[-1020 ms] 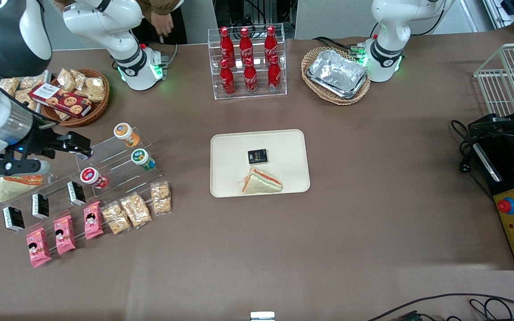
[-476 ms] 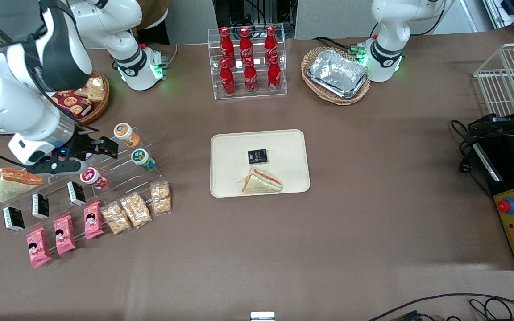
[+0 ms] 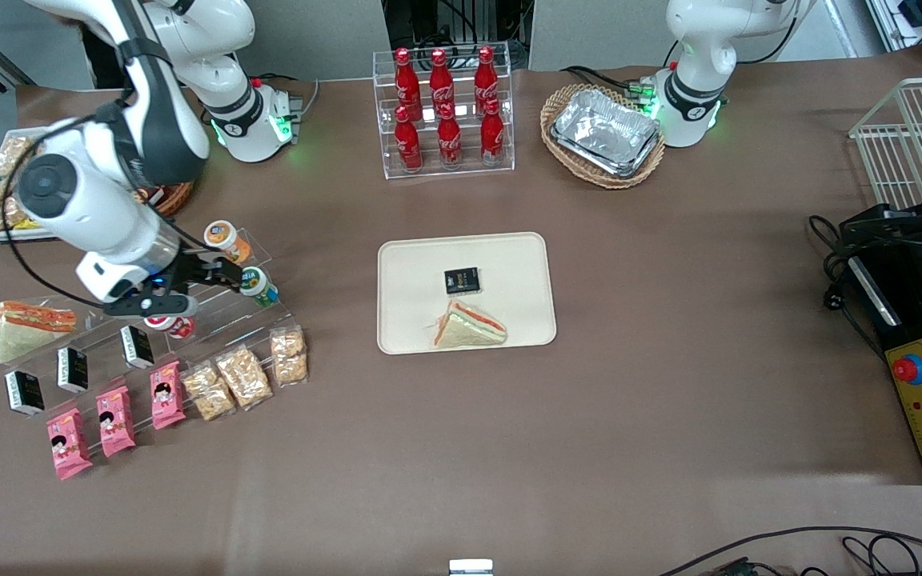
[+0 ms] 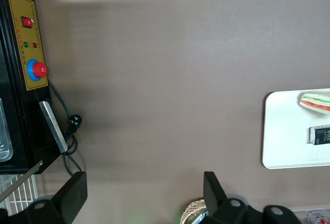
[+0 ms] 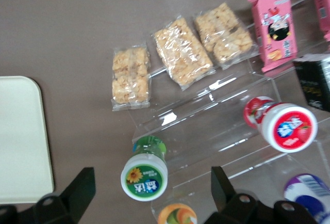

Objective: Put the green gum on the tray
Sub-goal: 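Lower the right gripper and close it around the green gum bottle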

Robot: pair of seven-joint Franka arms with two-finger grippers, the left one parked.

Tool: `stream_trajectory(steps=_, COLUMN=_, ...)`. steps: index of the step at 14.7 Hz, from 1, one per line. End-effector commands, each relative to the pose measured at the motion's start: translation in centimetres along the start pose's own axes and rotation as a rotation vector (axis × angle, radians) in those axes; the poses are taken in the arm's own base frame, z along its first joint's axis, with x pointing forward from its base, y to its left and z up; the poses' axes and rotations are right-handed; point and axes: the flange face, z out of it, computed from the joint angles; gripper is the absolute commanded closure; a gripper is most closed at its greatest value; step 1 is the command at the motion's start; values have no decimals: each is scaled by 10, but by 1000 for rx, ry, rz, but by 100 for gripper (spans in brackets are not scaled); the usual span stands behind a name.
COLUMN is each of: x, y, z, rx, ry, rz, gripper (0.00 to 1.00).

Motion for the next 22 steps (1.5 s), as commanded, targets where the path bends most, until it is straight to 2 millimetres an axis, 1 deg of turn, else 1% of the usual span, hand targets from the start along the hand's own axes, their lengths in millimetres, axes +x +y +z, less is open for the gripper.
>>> stream_trajectory(steps=1, x=-22, y=-2, z=32, rx=7, ry=41, rz=23, gripper=0)
stream_trajectory(steps=3, x=-30, y=-1, z=49, rx=8, ry=55, rz=22, gripper=0)
stream_trajectory(steps=5, x=-35, y=-2, z=59, rx=8, ry=55, rz=30, gripper=0)
stream_trajectory(steps=6, x=-39, y=-12, z=62, rx=7, ry=52, rz=23, gripper=0)
stream_trajectory(steps=9, x=-48, y=-25, z=75, rx=10, ry=61, rz=38, gripper=0)
stream_trajectory(steps=11, x=-55, y=-24, z=85, rx=10, ry=68, rz=35, gripper=0)
stream_trajectory(steps=15, x=-66, y=-22, z=92, rx=13, ry=81, rz=33, gripper=0)
stream_trajectory(steps=17, x=-68, y=-22, z=92, rx=12, ry=81, rz=30, gripper=0)
stream_trajectory(steps=18, x=-68, y=-22, z=92, rx=12, ry=81, rz=30, gripper=2)
stream_trajectory(steps=22, x=-69, y=-20, z=92, rx=11, ry=78, rz=32, gripper=60)
